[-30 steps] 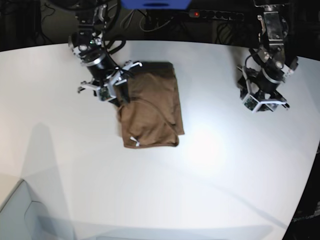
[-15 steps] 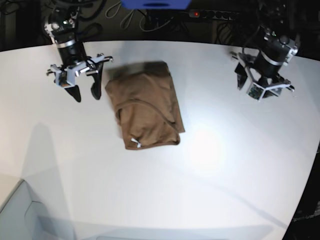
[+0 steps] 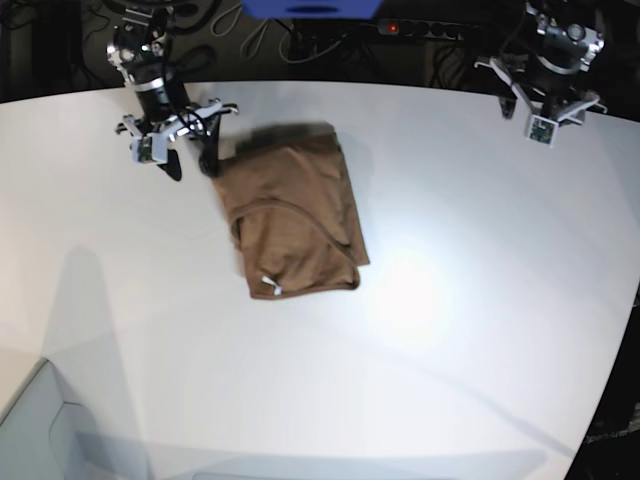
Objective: Layout the t-shirt on the table in an organized manner, then fold the t-shirt properly
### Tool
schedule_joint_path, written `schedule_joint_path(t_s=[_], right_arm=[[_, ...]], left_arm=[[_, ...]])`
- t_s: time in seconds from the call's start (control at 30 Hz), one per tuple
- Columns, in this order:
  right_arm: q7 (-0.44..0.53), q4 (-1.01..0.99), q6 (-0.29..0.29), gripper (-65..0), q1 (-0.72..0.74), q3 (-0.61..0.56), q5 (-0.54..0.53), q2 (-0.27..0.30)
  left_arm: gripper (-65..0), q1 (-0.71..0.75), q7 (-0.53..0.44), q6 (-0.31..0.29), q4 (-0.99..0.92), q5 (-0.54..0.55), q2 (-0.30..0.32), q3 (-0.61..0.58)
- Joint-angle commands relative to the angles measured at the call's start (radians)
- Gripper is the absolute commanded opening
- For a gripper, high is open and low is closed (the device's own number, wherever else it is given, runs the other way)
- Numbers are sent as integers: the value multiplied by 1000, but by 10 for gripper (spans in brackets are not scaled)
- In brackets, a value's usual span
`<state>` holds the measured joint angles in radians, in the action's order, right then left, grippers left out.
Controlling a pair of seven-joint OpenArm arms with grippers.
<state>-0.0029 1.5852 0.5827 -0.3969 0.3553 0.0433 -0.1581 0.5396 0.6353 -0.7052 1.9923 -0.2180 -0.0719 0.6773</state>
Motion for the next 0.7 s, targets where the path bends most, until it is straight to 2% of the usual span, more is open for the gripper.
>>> schedule_joint_path(t_s=[0.0,0.3,0.5,0.67], right_arm=[[28,13,10,-302,-6,-3,-21,1],[30,7,10,-302,-35,-108,-21,1],[30,11,10,-302,-32,-100,-21,1],[31,80,6,-302,-79,-45,-23,1]], left_arm=[[-309,7,-10,7,15,6,7,22],[-309,10,-9,7,17,6,-6,46],[-309,9,-9,7,17,6,-9,42],[-312,44,-9,7,17,6,-42,38]])
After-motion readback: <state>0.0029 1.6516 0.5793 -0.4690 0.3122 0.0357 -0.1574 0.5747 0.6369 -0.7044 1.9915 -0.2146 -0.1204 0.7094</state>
